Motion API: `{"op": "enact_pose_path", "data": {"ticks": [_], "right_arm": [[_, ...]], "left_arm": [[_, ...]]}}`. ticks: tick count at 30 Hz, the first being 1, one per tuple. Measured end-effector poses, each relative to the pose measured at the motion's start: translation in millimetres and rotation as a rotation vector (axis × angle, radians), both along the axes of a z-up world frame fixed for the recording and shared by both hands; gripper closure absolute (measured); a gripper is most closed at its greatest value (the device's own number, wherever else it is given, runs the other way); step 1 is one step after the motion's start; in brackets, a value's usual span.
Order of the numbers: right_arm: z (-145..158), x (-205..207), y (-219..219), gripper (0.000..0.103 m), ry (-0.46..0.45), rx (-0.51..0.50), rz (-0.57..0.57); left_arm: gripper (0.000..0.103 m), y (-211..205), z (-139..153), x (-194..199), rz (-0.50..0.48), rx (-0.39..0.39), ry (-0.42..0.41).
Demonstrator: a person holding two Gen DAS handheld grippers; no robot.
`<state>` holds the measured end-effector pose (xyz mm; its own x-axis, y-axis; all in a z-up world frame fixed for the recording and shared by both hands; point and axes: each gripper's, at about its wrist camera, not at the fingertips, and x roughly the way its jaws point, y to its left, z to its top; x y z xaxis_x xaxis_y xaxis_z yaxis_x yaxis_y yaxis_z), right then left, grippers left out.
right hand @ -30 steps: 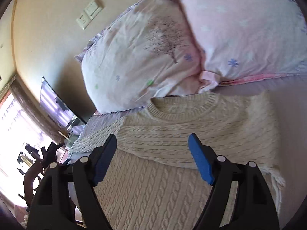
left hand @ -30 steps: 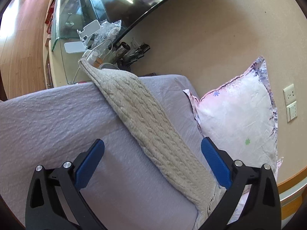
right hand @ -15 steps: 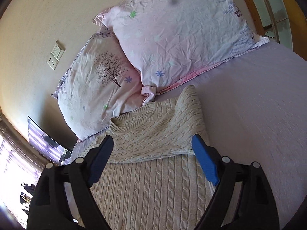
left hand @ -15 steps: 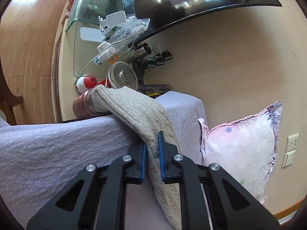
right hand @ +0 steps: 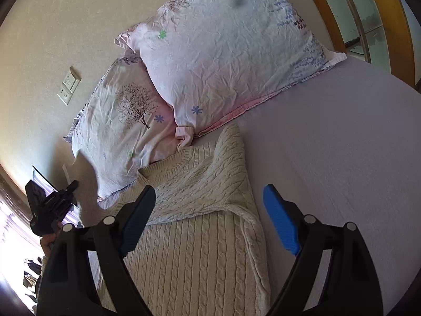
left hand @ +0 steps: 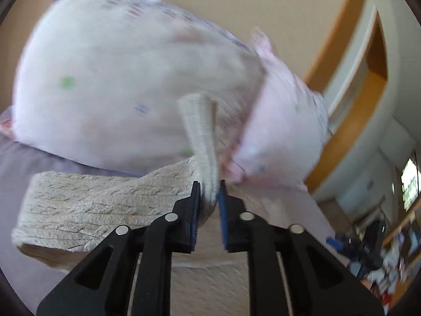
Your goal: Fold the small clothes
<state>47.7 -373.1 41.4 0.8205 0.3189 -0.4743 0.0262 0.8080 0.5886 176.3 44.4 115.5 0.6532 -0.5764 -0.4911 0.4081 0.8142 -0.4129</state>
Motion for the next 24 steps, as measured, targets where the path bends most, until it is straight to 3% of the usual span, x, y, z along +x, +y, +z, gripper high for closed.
{"op": "enact_pose_path", "data": {"ticks": [1,2,4,6,8,12,15,20,24], "right_arm": [[-2.2,0.8,2.0,0.019,0.011,-0.004,0.005],[-4.2,0.7,3.0,0.019,0.022,-0.006,0.01],[-6.7,-4.6,2.9,0.019,0.035,-0.008,0.027],[-6.3,-14.5,-0.5,0.019,0.034,-0.041,0.023],[-7.4,-16.5,-3.6,0.019,0.035,-0.039,0.033],[-5.6,20.5,20.4,0.035,0.058,0.036,0.163],[-1.6,69.0,59.0,0.047,0.117,0.002,0.234],[-16.4,135.5,102.1,0.061,0.246,-0.101,0.22],[-36.5,152.7,112.6,0.07,0.323,-0.152,0.183]], "left_arm": [[0.048,-34.8,-11.0,-0.8,-0.069,0.057,0.017],[0.041,-64.2,-23.0,-3.9,-0.122,0.109,0.029],[0.041,-84.0,-37.4,-13.8,-0.165,0.155,0.039],[0.032,-67.0,-39.0,-27.6,-0.148,0.147,0.029],[0.011,-31.3,-33.2,-43.5,-0.08,0.107,0.005],[0.011,43.9,-32.1,-72.5,0.072,0.096,0.04],[0.011,81.5,-43.8,-95.5,0.15,0.088,0.111],[0.011,108.2,-72.2,-134.6,0.199,0.093,0.186],[0.011,113.5,-92.2,-149.9,0.207,0.093,0.224]]}}
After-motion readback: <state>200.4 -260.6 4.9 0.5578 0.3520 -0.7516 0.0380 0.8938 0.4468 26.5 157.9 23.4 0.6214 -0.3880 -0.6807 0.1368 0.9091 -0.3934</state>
